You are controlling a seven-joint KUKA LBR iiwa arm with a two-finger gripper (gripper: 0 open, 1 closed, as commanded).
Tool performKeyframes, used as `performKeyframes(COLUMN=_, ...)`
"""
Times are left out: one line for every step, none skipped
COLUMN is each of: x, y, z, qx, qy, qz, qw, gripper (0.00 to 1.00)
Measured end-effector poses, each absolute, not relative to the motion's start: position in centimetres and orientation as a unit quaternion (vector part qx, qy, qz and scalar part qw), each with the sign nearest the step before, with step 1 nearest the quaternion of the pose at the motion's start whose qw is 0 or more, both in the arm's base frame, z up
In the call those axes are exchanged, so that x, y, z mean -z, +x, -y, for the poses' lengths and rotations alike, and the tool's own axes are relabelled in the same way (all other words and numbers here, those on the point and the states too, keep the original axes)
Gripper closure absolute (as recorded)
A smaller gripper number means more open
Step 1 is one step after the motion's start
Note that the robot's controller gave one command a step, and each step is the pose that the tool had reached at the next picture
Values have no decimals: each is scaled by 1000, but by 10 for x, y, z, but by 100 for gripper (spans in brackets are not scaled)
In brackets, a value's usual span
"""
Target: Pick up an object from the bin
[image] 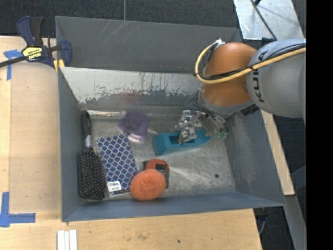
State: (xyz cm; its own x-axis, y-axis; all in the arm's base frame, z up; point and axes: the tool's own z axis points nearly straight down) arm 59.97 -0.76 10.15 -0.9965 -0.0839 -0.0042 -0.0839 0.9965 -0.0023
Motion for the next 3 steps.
performKeyframes(x=-101, y=601, z=7, qx=0, qy=-42, qz=-999, qw=5, gripper=0)
performKeyframes(x=-99, y=599, z=7, qx=0, qy=-42, qz=-999, qw=1, gripper=100)
performKeyframes(x=-99, y=599, z=7, qx=0, qy=-42, qz=-999, qw=1, gripper=100)
